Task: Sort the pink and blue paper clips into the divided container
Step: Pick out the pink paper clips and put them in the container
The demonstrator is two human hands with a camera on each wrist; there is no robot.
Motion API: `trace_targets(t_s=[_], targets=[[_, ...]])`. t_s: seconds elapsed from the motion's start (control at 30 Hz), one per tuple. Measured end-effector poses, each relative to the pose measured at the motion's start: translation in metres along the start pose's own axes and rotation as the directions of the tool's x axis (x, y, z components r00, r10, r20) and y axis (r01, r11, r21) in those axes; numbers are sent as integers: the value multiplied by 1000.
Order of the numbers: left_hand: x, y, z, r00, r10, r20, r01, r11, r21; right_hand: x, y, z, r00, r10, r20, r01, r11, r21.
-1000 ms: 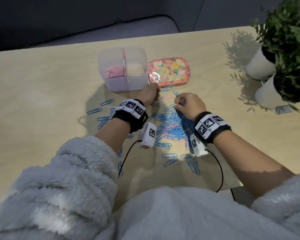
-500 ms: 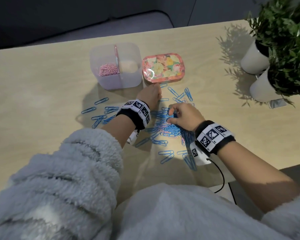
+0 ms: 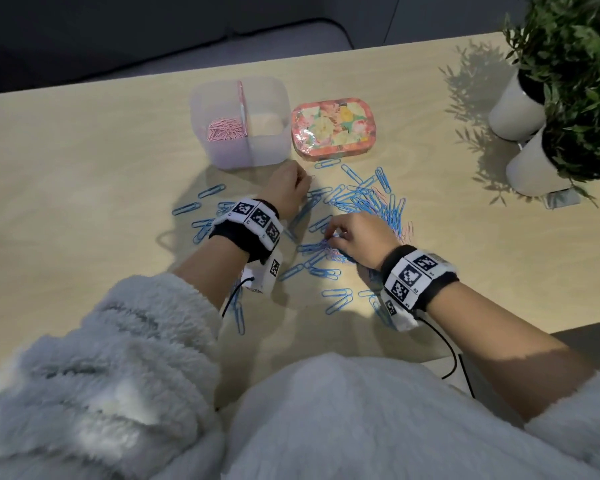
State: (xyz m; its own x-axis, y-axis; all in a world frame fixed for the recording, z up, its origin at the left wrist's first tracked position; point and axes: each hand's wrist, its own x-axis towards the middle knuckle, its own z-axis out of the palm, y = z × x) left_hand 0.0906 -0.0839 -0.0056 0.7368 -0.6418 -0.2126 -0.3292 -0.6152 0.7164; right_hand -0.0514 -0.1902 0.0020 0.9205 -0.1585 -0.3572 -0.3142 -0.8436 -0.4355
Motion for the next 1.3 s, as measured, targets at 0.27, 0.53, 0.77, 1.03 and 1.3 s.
trace_targets(t_s=[0.27, 0.53, 0.77, 1.03, 1.3], targets=[[-49, -14, -4, 963, -167, 210, 249, 848, -468, 9, 18, -7, 977, 206, -55, -138, 805, 577], [-66, -2, 13, 941, -220, 257, 303, 887, -348, 3, 33, -8, 931, 286, -229, -208, 927, 313], [-72, 4, 28, 988, -88, 126, 68, 986, 155, 6, 5, 4, 985, 113, -130, -109, 993, 42], [-74, -8, 11, 998, -22, 56, 1, 938, 346, 7, 12, 4, 986, 63, -154, -62, 998, 11], [-77, -28, -1, 997, -40, 73, 23, 975, 223, -1, 19, -3, 940, 336, 61, -224, 471, 853]])
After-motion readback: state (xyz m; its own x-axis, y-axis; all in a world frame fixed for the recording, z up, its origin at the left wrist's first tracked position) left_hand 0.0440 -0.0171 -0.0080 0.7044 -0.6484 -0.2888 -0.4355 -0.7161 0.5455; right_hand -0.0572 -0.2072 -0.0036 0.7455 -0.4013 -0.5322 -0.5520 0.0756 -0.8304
